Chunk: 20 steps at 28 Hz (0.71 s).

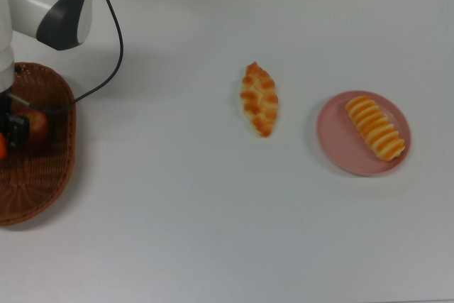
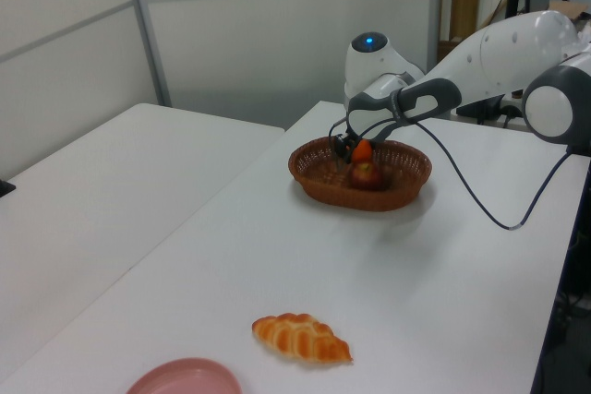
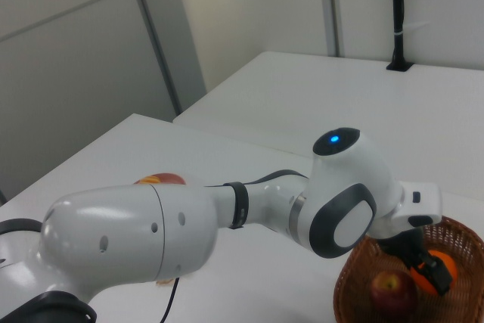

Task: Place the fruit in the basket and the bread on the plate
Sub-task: 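Lower the orange beside the apple and open the gripper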

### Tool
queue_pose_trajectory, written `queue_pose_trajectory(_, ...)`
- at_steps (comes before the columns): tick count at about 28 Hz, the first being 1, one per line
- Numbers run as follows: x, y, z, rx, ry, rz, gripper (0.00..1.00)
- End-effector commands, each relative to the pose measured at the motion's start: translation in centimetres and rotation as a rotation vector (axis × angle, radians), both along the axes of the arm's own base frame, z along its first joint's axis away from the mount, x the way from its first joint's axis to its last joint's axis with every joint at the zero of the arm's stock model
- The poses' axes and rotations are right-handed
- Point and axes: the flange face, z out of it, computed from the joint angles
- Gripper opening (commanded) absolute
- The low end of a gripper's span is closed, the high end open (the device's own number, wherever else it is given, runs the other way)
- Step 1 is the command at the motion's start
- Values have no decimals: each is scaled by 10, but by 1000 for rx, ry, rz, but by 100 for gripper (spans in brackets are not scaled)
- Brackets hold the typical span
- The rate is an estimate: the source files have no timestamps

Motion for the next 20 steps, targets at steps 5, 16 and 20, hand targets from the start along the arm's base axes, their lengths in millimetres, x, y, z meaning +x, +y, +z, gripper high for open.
queue_pose_trajectory(5, -3, 6, 18, 1, 6, 4, 100)
queue_pose_trajectory(16, -6, 101, 79, 133, 125, 80, 100)
queue_pose_trajectory(20, -15, 169, 86, 161, 297, 225, 100)
